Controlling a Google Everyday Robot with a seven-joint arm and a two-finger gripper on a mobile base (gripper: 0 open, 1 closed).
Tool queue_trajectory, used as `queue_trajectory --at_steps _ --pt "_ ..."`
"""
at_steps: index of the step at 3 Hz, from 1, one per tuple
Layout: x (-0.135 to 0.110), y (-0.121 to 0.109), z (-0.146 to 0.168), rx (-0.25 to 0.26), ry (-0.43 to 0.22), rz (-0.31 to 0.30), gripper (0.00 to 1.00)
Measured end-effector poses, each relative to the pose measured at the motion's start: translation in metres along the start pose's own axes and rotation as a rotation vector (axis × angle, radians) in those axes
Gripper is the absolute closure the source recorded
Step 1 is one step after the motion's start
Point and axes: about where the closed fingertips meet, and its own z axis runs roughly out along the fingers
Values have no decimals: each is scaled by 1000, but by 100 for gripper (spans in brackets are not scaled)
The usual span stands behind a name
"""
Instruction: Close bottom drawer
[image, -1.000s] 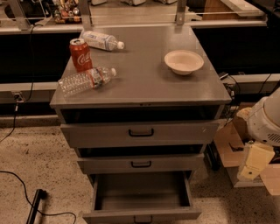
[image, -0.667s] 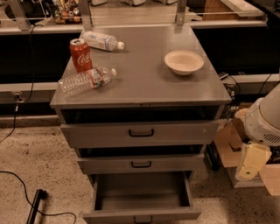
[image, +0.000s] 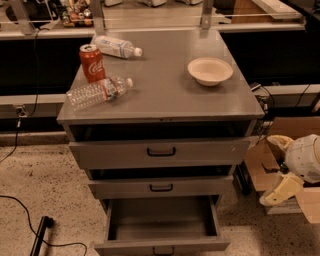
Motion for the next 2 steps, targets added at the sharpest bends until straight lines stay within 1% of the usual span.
queue_trajectory --at_steps 1,2 --pt "1 12 2 -5 -121 11 0" --pt "27 13 30 -29 -80 -14 0"
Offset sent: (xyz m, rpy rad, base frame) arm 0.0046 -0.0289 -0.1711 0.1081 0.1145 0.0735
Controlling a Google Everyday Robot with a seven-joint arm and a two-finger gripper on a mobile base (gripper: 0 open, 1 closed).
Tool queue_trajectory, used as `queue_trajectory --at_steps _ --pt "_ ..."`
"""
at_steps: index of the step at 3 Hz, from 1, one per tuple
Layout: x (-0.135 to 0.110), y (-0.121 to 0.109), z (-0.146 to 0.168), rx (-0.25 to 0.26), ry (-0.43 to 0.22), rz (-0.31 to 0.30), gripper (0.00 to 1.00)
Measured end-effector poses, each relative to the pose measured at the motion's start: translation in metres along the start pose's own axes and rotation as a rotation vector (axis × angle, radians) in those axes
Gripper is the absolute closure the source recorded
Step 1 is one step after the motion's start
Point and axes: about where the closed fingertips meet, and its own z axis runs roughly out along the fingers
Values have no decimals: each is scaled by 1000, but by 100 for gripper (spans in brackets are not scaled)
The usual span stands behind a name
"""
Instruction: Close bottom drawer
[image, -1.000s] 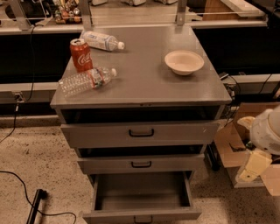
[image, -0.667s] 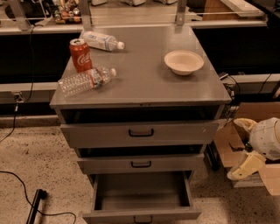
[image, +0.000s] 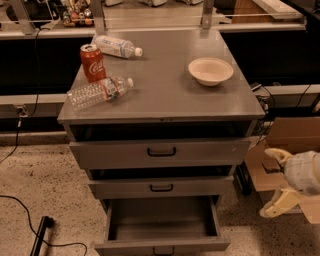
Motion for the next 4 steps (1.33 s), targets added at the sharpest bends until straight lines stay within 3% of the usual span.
queue_trajectory --at_steps 1,2,3,4 --pt "51 23 66 -61 -99 18 0" --pt "70 40 100 -113 -136 2 0" --pt "70 40 100 -113 -136 2 0" --pt "75 44 107 -175 -101 4 0"
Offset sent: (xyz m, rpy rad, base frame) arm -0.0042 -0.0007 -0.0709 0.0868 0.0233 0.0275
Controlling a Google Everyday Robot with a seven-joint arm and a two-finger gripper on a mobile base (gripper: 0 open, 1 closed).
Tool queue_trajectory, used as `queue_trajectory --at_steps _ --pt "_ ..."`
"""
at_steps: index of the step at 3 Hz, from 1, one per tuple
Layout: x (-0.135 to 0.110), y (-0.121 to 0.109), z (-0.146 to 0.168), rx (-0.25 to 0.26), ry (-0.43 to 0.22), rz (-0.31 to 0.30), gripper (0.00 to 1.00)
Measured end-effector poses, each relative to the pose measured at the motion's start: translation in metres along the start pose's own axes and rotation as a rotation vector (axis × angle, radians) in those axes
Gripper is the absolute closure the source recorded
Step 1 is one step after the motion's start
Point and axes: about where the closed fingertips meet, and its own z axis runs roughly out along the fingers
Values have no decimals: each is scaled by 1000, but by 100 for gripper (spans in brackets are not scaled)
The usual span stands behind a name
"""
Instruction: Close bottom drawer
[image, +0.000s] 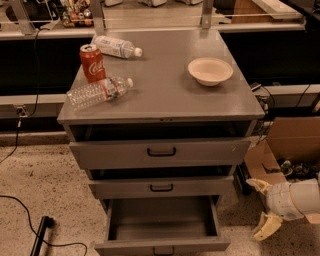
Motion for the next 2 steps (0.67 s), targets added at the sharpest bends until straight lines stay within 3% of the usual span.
queue_trajectory --at_steps 1,2 --pt "14 39 51 -74 -43 9 0" --pt "15 39 53 -85 -52 9 0"
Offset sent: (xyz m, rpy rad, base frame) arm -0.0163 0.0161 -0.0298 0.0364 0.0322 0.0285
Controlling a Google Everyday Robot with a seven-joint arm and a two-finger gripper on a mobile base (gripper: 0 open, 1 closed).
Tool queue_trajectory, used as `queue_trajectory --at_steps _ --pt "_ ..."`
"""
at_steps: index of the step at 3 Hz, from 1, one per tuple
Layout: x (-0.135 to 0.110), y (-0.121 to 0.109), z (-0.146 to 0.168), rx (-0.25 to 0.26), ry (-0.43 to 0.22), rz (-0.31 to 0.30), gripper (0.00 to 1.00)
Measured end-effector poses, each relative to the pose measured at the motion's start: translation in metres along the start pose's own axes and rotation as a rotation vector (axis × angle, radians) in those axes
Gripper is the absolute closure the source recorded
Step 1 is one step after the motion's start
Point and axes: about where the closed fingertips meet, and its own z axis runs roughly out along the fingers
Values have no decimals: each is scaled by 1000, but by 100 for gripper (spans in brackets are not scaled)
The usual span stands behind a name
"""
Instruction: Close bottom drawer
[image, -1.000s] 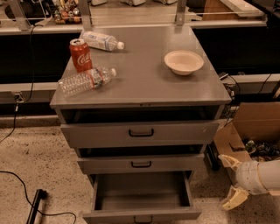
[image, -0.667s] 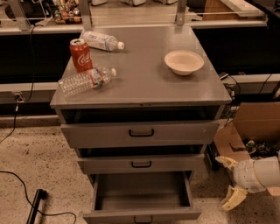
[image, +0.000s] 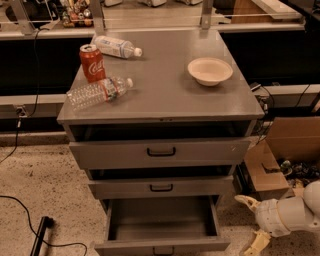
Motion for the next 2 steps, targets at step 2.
queue_trajectory --at_steps 2 --pt "30 25 52 -120 -102 -34 15"
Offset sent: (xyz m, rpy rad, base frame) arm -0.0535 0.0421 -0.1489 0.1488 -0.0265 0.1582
